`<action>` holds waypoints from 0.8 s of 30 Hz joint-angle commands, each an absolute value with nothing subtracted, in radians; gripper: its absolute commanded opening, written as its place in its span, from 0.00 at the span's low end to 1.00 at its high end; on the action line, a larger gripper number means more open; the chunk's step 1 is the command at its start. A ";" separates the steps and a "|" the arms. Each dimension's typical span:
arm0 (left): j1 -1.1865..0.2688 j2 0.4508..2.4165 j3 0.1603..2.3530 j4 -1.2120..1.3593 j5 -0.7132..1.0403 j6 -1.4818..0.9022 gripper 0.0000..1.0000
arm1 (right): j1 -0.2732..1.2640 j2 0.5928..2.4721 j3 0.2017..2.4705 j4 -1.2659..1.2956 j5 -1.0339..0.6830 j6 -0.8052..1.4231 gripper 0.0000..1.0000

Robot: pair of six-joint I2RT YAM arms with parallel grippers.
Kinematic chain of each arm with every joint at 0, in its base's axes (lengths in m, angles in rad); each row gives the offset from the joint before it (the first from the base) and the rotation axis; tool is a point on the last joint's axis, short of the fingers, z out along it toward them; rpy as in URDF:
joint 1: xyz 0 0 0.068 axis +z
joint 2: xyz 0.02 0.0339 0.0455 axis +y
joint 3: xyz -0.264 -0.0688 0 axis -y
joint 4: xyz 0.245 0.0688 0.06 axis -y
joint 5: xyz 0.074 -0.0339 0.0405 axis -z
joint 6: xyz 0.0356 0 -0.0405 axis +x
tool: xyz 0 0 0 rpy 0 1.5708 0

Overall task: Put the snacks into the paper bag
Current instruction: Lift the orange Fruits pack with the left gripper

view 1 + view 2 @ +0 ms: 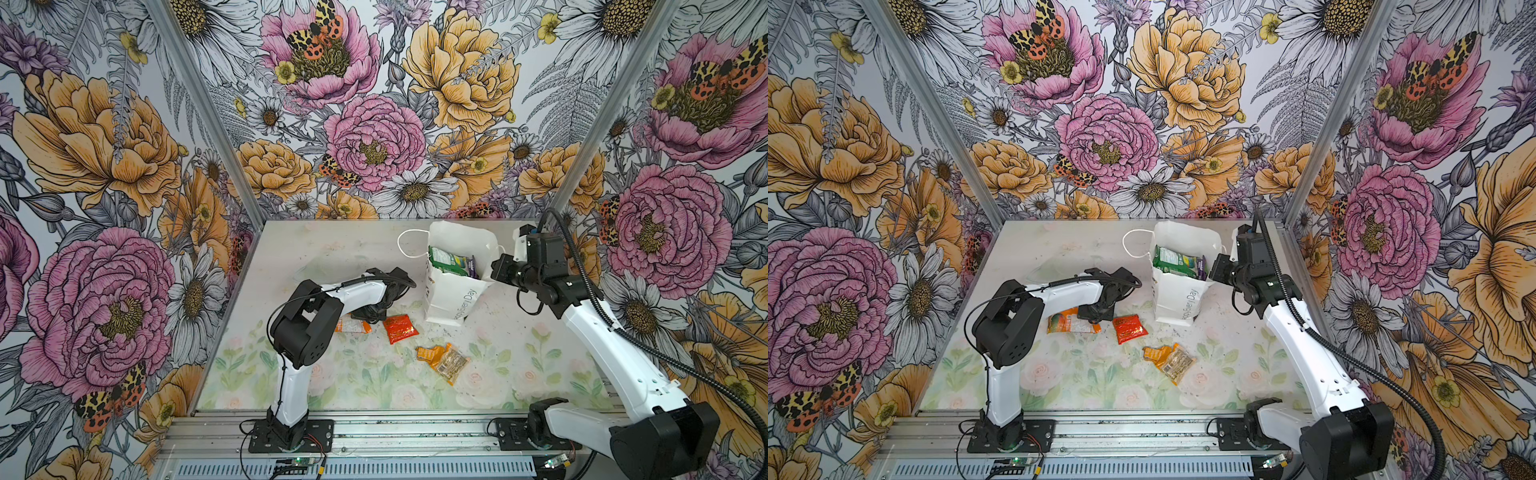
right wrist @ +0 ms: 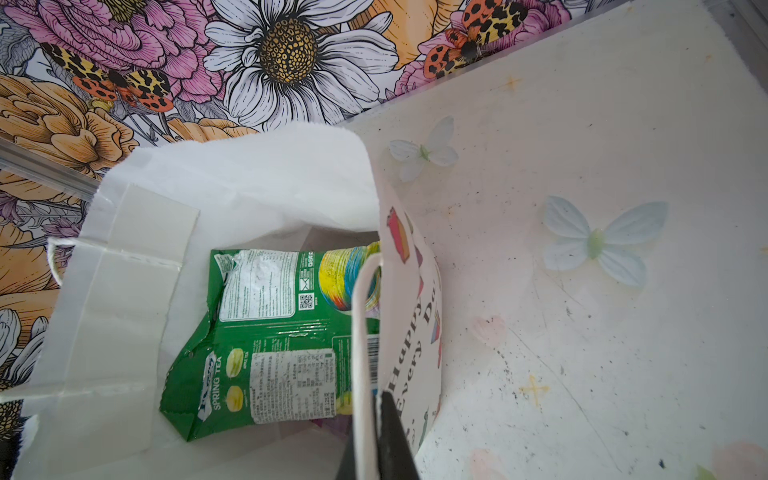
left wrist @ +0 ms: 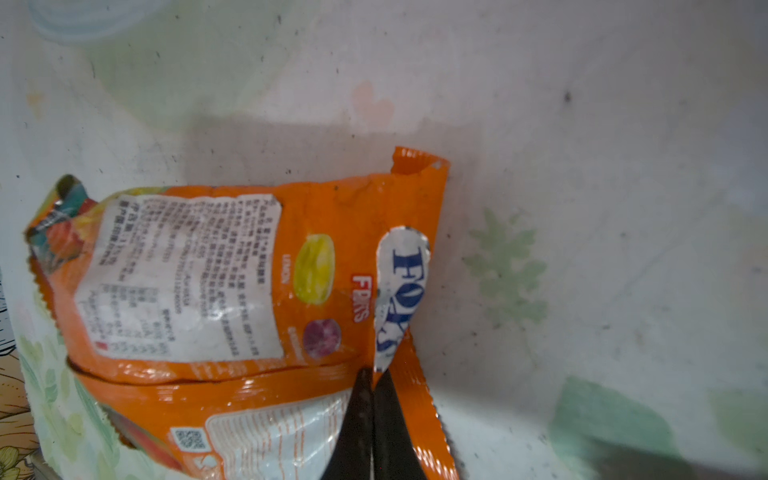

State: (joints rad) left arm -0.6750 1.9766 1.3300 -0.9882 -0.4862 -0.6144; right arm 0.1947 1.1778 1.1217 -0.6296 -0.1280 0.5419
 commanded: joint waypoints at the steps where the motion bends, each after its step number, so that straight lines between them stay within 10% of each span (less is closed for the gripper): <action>1: -0.686 1.922 1.257 -0.929 -0.425 -0.624 0.00 | 0.190 1.163 1.117 -0.640 -0.127 0.544 0.00; 24: -0.781 1.523 1.053 -0.675 -0.391 -0.579 0.00 | 0.190 1.180 1.127 -0.638 -0.132 0.546 0.00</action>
